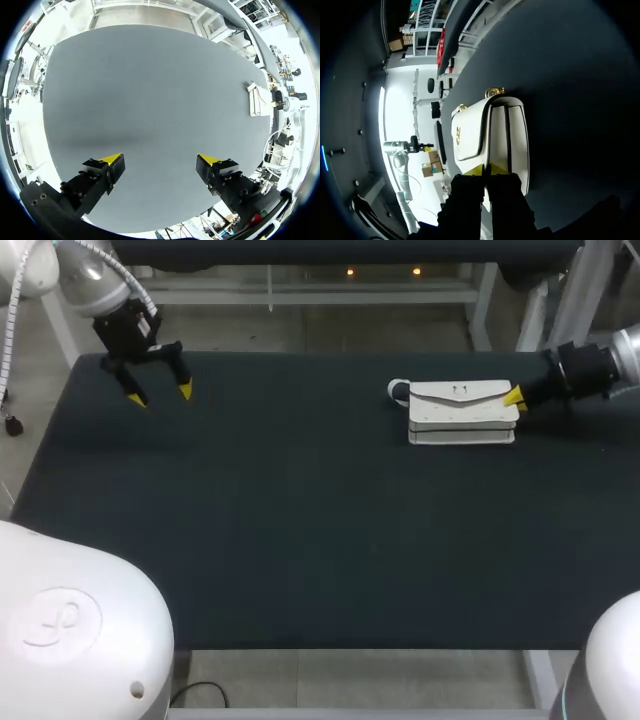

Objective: Pick up the bag, open it, inspect its contents, close it, and place it on the opposite side

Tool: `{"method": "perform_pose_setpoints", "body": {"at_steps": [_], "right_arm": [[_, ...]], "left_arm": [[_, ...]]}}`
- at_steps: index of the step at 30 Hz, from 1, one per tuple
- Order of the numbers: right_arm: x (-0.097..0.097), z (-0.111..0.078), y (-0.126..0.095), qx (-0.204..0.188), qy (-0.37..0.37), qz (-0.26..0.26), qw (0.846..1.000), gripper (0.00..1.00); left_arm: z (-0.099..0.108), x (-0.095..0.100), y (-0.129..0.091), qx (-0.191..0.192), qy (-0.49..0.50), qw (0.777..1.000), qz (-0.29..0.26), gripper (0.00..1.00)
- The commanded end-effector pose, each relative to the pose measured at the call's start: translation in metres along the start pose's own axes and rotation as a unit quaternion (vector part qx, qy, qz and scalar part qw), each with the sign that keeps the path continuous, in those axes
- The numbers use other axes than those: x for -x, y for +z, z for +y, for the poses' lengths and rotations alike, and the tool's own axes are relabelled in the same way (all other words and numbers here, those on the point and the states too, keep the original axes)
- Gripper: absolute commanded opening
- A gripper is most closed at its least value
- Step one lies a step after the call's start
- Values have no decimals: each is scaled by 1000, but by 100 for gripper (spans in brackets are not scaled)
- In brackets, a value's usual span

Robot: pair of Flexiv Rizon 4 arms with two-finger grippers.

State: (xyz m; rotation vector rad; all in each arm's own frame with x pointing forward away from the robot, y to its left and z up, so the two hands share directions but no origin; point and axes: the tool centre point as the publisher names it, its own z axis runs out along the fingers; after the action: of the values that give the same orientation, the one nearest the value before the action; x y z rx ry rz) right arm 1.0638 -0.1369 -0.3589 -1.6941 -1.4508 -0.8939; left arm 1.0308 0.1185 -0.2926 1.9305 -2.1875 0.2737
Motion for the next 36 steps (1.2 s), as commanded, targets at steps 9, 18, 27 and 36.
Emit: {"method": "perform_pose_setpoints", "body": {"at_steps": [9,18,27,36], "right_arm": [[11,8,-22,0,20,-19,1000,0],[11,8,-22,0,20,-19,1000,0],[26,22,-40,3,11,-32,999,0],[59,47,-89,-2,7,-32,999,0]], "left_arm": [[4,0,-12,31,6,999,-37,100],[4,0,-12,31,6,999,-37,100],[6,4,-11,27,4,998,-52,100],[10,8,-12,20,8,998,-61,100]]}}
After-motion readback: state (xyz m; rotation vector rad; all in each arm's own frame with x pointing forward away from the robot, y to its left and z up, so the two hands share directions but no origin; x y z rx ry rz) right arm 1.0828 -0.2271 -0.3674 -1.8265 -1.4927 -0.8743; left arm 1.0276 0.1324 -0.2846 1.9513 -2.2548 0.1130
